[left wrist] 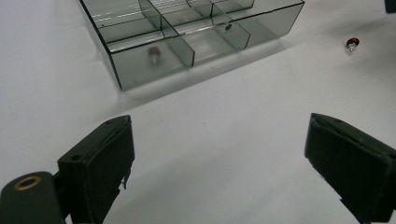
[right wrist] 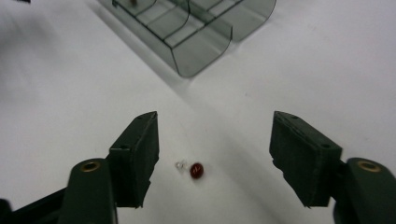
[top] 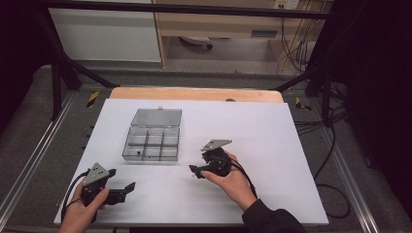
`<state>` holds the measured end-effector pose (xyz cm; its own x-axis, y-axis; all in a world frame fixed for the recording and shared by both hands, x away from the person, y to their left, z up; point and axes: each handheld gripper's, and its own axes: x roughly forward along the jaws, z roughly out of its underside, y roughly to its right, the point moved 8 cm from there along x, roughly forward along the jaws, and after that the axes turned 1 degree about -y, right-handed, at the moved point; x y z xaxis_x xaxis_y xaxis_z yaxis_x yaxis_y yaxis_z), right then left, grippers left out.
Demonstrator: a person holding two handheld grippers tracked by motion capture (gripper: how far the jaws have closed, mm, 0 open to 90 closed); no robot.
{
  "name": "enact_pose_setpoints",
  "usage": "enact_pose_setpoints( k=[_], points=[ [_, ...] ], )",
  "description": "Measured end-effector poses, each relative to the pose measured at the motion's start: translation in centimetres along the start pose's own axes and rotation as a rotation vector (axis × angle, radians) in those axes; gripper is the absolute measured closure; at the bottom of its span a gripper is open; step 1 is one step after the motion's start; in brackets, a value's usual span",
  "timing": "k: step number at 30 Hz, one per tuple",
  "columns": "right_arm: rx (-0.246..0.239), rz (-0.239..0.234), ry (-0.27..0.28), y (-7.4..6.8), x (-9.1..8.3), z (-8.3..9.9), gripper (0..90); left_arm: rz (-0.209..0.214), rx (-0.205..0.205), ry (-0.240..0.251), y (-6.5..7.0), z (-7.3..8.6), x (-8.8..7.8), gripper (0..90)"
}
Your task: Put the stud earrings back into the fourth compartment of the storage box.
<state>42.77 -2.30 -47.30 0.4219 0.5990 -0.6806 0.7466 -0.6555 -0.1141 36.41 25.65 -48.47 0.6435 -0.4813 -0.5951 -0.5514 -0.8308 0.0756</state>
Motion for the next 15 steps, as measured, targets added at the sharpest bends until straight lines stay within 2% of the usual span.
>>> enact_pose_setpoints(
  k=[7, 15],
  points=[
    [-0.026, -0.042, -0.043, -0.7, 0.9, 1.8, 50.1, 0.002, 0.004, -0.004, 0.1, 0.0, 0.0, 8.5],
    [-0.052, -0.046, -0.062, -0.9, 1.8, 2.2, 55.5, 0.011, 0.013, -0.012, 0.3, 0.1, 0.2, 8.5]
  ],
)
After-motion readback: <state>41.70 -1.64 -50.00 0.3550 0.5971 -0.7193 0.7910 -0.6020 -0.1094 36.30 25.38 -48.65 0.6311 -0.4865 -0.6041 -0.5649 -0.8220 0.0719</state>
